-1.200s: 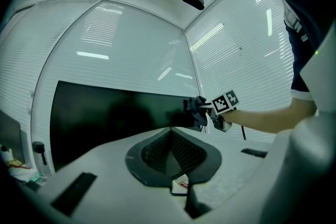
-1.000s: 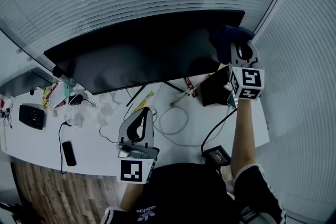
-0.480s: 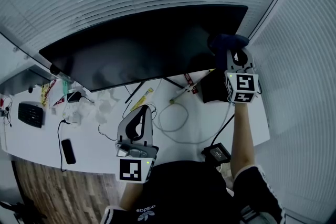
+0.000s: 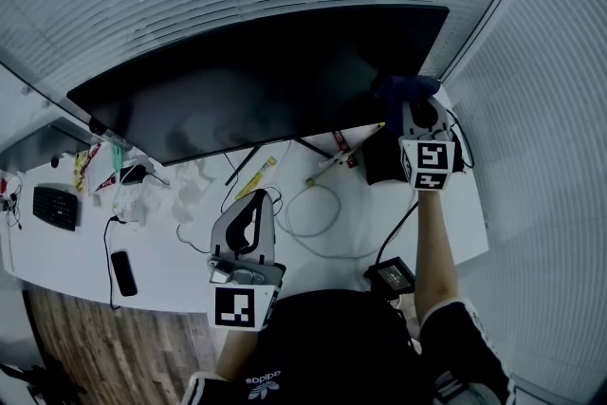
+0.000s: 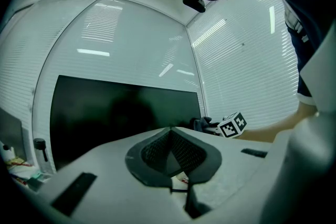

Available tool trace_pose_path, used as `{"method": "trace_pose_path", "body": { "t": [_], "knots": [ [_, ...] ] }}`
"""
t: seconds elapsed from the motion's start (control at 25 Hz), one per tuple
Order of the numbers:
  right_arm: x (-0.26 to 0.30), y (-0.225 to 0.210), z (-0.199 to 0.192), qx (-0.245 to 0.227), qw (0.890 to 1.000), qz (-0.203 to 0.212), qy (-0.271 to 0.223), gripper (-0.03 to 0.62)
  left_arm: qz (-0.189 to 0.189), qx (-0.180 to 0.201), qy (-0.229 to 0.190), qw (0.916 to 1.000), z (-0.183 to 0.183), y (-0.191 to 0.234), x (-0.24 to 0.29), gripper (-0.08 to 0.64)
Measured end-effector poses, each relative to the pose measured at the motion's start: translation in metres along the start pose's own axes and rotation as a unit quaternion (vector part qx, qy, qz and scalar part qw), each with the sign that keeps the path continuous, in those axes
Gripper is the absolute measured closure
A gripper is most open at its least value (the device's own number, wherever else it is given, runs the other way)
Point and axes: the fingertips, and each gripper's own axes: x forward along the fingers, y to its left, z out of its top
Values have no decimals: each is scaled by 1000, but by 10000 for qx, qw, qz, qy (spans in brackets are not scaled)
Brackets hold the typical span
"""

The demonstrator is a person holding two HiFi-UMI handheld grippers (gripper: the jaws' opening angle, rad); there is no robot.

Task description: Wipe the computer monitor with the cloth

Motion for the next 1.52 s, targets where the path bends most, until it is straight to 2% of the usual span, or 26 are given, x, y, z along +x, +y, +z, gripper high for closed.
{"method": "trace_pose_path", "body": {
  "t": [0.16, 0.36, 0.56, 0.72, 1.08, 1.52],
  "knots": [
    [2, 7, -20, 11, 9998, 64, 165, 546, -22, 46, 146, 9999, -7, 0, -1, 555],
    [2, 17, -48, 105, 9991, 143, 389, 546, -7, 12, 49, 10000, -2, -1, 1, 555],
    [3, 33, -89, 130, 9959, 286, 846, 546, -3, 20, 46, 10000, -2, -1, 1, 555],
    [5, 37, -108, 274, 9939, 242, 1042, 546, -6, 32, 104, 9999, -5, -1, 0, 555],
    [6, 40, -107, 413, 9930, 64, 1101, 546, 91, 15, 79, 9999, -4, 5, -8, 557],
    [6, 87, -87, 397, 9940, 330, 964, 546, 312, 55, 32, 9995, 2, 26, -37, 555]
  ]
}}
